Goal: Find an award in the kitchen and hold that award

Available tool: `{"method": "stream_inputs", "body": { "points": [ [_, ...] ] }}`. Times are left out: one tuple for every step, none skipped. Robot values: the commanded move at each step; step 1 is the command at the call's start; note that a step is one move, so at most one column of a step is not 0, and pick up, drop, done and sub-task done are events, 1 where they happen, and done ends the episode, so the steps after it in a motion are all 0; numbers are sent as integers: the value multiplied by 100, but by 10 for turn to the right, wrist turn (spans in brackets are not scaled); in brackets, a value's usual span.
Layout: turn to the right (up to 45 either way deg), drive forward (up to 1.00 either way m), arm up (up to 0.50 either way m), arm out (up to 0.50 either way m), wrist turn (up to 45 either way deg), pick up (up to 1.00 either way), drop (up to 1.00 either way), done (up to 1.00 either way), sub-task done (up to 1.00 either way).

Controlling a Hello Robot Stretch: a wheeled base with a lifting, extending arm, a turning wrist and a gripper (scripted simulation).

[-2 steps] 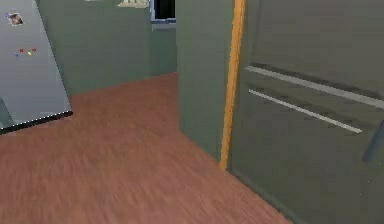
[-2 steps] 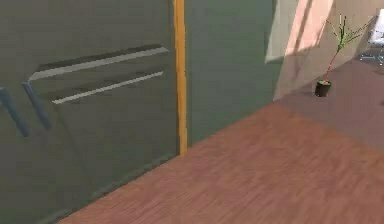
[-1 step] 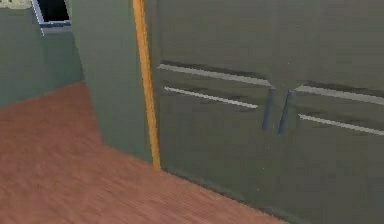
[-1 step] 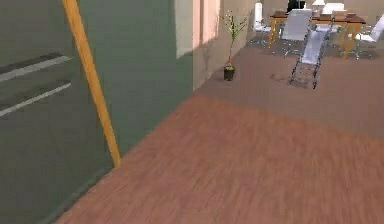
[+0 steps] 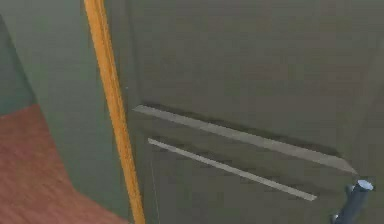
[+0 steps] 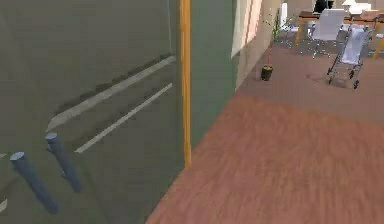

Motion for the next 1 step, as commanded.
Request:
{"method": "stream_inputs", "body": {
  "points": [
    [-450,0,0,0,0,0,0,0,0]
  ]
}}
